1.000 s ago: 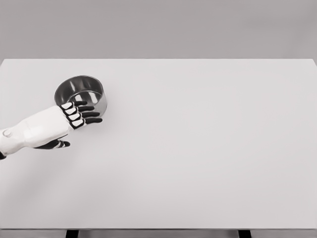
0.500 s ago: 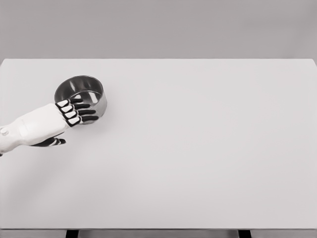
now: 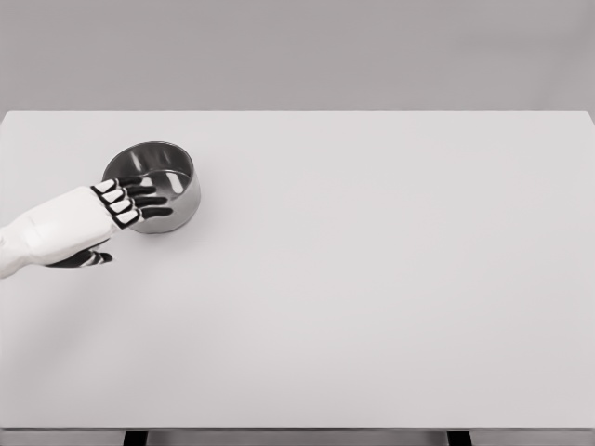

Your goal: Rotate pot handle

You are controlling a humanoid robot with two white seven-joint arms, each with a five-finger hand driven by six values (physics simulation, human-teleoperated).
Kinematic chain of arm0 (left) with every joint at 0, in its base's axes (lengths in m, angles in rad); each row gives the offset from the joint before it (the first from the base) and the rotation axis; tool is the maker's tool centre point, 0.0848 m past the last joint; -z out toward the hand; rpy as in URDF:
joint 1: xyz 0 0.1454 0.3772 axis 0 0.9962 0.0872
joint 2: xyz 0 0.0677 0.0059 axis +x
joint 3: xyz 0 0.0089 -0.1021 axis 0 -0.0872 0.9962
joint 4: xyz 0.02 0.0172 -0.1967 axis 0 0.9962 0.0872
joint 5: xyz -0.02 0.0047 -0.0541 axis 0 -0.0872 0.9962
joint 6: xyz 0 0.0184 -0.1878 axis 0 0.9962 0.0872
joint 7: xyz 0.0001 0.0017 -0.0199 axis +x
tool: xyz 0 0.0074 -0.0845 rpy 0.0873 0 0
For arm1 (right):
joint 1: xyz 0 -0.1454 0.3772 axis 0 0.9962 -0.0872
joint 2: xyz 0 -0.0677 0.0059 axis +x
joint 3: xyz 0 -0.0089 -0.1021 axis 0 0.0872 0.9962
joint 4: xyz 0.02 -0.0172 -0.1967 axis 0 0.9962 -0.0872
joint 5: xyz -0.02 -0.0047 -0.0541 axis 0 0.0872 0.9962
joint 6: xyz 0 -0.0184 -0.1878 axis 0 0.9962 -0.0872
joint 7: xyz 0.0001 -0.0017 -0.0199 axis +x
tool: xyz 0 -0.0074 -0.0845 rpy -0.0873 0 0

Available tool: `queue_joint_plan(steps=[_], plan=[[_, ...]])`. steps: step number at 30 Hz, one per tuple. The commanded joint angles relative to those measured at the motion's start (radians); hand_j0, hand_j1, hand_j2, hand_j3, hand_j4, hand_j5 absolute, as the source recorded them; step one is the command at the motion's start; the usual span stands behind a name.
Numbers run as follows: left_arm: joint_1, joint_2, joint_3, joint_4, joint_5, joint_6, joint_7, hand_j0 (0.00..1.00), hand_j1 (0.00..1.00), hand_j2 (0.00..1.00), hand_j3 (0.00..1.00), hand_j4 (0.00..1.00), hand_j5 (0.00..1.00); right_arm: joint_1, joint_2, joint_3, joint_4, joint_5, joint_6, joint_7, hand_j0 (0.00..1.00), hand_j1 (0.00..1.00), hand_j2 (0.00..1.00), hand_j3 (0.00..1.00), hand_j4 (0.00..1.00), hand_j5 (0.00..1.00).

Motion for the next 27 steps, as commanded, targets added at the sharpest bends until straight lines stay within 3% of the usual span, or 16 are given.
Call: queue_joint_plan(steps=[1, 27], plan=[[0.000, 0.002, 0.006, 0.003, 0.007, 0.000, 0.000, 1.00, 1.00, 1.00, 1.00, 1.00, 1.00, 0.000, 0.000, -0.001, 0.000, 0.001, 0.000, 0.000, 1.00, 1.00, 1.00, 1.00, 1.00, 1.00], [0.000, 0.009, 0.031, 0.035, 0.005, 0.000, -0.005, 1.00, 1.00, 1.00, 1.00, 1.00, 1.00, 0.000, 0.000, -0.001, 0.000, -0.001, 0.000, 0.000, 1.00, 1.00, 1.00, 1.00, 1.00, 1.00]])
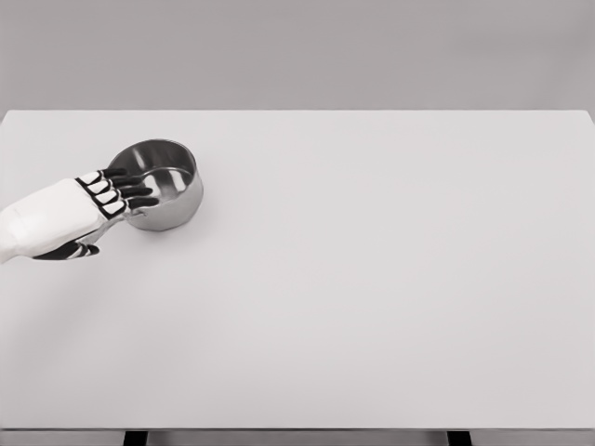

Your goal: Rotate pot handle

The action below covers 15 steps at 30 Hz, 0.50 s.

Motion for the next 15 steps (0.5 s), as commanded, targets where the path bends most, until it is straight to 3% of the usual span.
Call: queue_joint_plan(steps=[1, 15], plan=[[0.000, 0.000, 0.004, 0.008, 0.005, 0.000, 0.000, 1.00, 1.00, 1.00, 1.00, 1.00, 1.00, 0.000, 0.000, -0.001, 0.000, 0.000, 0.000, 0.000, 1.00, 1.00, 1.00, 1.00, 1.00, 1.00], [0.000, 0.008, 0.019, 0.039, 0.005, 0.000, -0.001, 1.00, 1.00, 1.00, 1.00, 1.00, 1.00, 0.000, 0.000, -0.001, 0.000, 0.000, 0.000, 0.000, 1.00, 1.00, 1.00, 1.00, 1.00, 1.00]])
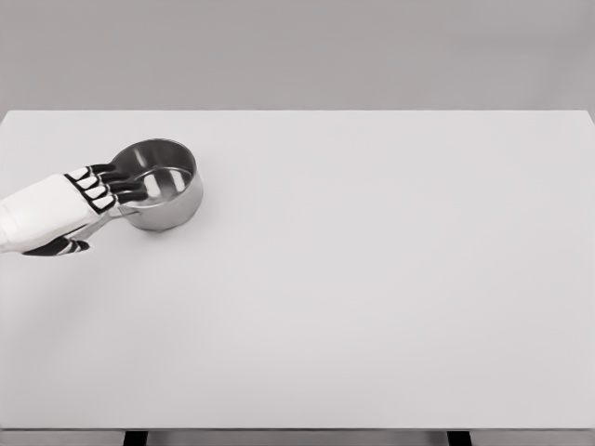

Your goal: Rotate pot handle

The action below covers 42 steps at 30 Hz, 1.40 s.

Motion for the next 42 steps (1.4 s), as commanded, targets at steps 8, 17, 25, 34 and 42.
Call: queue_joint_plan(steps=[8, 17, 25, 34, 42], plan=[[-0.006, 0.005, 0.005, 0.024, 0.006, 0.000, 0.000, 1.00, 1.00, 1.00, 1.00, 1.00, 1.00, 0.000, 0.000, -0.001, 0.000, -0.001, 0.000, 0.002, 1.00, 1.00, 1.00, 1.00, 1.00, 1.00], [-0.018, 0.003, 0.003, 0.068, 0.005, 0.000, 0.000, 1.00, 1.00, 1.00, 1.00, 1.00, 1.00, 0.000, 0.000, -0.001, 0.000, 0.001, 0.000, 0.000, 1.00, 1.00, 1.00, 1.00, 1.00, 1.00], [-0.023, 0.000, 0.005, 0.094, 0.005, 0.000, 0.002, 1.00, 1.00, 1.00, 1.00, 1.00, 1.00, 0.000, 0.000, -0.001, 0.000, 0.001, 0.000, 0.002, 1.00, 1.00, 1.00, 1.00, 1.00, 1.00], [-0.029, -0.002, 0.005, 0.113, 0.005, 0.000, 0.002, 1.00, 1.00, 1.00, 1.00, 1.00, 1.00, 0.000, 0.000, -0.001, 0.000, -0.001, 0.000, 0.000, 1.00, 1.00, 1.00, 1.00, 1.00, 1.00], [-0.044, -0.008, 0.005, 0.134, 0.005, 0.000, 0.000, 1.00, 1.00, 1.00, 1.00, 1.00, 1.00, 0.000, 0.000, -0.001, 0.000, 0.001, 0.000, 0.000, 1.00, 1.00, 1.00, 1.00, 1.00, 1.00]])
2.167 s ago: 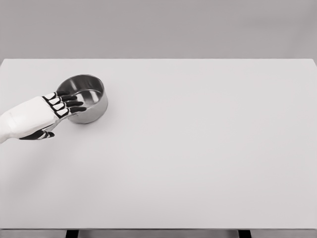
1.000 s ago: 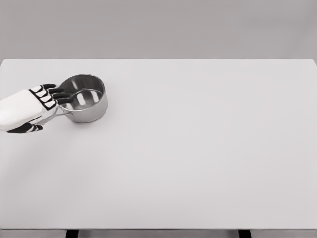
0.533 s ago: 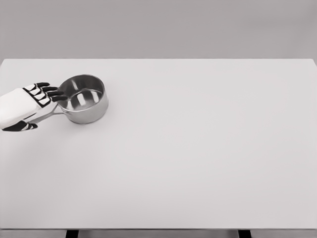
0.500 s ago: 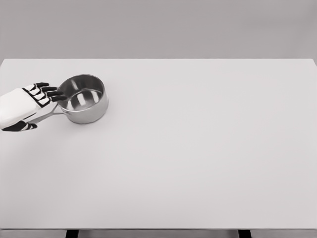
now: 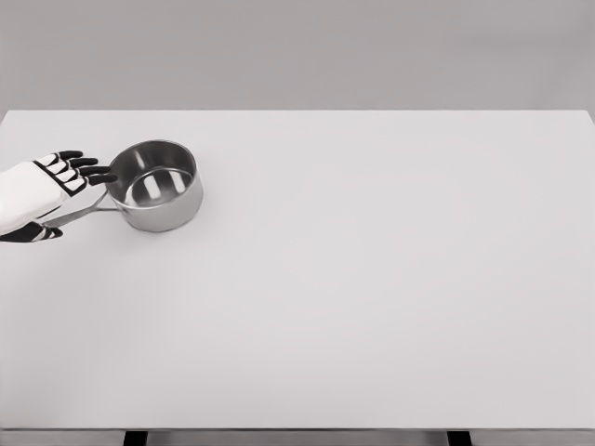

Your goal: Rotate pot handle

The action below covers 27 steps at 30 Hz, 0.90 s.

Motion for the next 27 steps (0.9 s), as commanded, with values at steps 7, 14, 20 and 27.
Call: queue_joint_plan(steps=[7, 14, 20, 27], plan=[[-0.012, -0.002, 0.000, 0.018, 0.006, 0.000, 0.001, 1.00, 1.00, 1.00, 1.00, 1.00, 1.00, 0.000, 0.000, -0.001, 0.000, 0.001, 0.000, 0.000, 1.00, 1.00, 1.00, 1.00, 1.00, 1.00], [-0.020, 0.000, 0.000, 0.020, 0.006, 0.000, 0.001, 1.00, 1.00, 1.00, 1.00, 1.00, 1.00, 0.000, 0.000, 0.001, 0.000, 0.000, 0.000, 0.000, 1.00, 1.00, 1.00, 1.00, 1.00, 1.00], [-0.032, 0.000, 0.000, 0.043, 0.006, 0.000, -0.001, 1.00, 1.00, 1.00, 1.00, 1.00, 1.00, 0.000, 0.000, -0.001, 0.000, 0.001, 0.000, 0.000, 1.00, 1.00, 1.00, 1.00, 1.00, 1.00], [-0.044, -0.006, -0.003, 0.054, 0.006, 0.000, 0.001, 1.00, 1.00, 1.00, 1.00, 1.00, 1.00, 0.000, 0.000, -0.001, 0.000, 0.001, 0.000, 0.002, 1.00, 1.00, 1.00, 1.00, 1.00, 1.00]])
